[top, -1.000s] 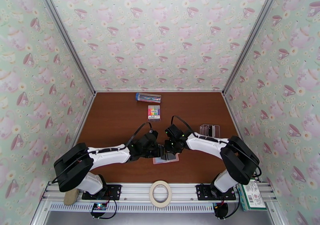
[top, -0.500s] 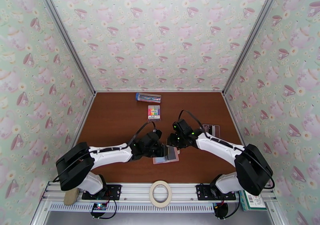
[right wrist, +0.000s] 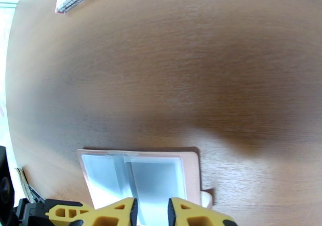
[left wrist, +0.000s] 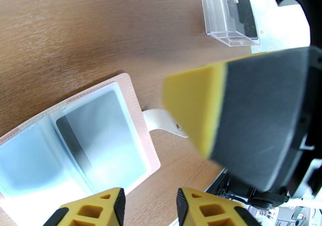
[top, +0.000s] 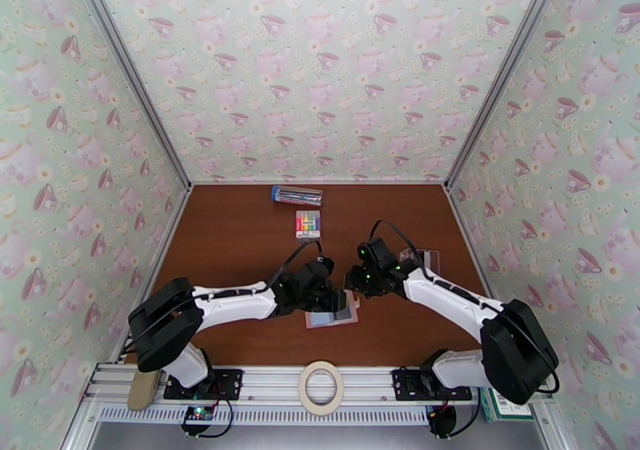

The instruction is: Put the credit cards into the card holder

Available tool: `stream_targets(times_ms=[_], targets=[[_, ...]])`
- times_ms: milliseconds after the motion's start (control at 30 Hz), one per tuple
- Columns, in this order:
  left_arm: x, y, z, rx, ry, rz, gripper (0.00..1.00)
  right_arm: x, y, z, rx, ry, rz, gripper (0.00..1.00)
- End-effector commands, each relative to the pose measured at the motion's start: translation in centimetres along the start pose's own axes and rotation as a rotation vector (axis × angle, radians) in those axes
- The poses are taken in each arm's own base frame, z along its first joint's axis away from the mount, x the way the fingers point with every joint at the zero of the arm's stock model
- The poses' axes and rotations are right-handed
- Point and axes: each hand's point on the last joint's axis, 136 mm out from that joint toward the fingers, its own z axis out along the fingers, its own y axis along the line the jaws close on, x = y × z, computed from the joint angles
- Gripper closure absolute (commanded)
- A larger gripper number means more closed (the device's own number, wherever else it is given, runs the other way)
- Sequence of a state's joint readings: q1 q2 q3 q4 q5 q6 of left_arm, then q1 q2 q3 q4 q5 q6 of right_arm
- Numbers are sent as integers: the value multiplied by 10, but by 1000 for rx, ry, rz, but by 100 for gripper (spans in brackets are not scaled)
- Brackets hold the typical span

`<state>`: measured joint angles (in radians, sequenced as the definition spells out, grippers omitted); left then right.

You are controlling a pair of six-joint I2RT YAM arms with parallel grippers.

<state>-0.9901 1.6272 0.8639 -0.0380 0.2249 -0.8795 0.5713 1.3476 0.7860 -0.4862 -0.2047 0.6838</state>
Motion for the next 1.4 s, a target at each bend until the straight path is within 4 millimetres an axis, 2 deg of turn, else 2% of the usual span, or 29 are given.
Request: stream_targets(times_ms=[0, 133, 233, 333, 533, 667, 767, 933, 1067, 1200, 1367], targets=[[-2, -6, -4, 2, 2, 34, 58, 3, -5, -5, 12, 0, -28, 70], [-2, -1, -11, -17, -15, 34, 57, -4, -8, -14, 39, -20, -46, 66], [-4, 4, -20, -34, -37, 30, 56, -18, -20, -29, 89, -55, -46, 62], [-5, 11, -29, -46, -59, 25, 54, -39, -48, -54, 225, -120, -33, 57], [-3, 22, -37, -58, -83, 5, 50, -80, -112, -106, 521, -224, 50, 38], [-1, 23, -37, -53, -78, 8, 49, -101, -155, -119, 627, -233, 142, 34], [1, 24, -38, -54, -74, 13, 49, -110, -182, -118, 696, -196, 185, 33], [3, 26, -38, -50, -74, 12, 49, -112, -209, -109, 730, -150, 247, 31], [5, 26, -34, -42, -64, 11, 49, -113, -212, -90, 690, -108, 259, 29], [6, 26, -33, -37, -58, 11, 49, -115, -217, -80, 698, -74, 256, 29], [6, 28, -32, -43, -59, 11, 49, -115, -208, -56, 598, -6, 237, 32]])
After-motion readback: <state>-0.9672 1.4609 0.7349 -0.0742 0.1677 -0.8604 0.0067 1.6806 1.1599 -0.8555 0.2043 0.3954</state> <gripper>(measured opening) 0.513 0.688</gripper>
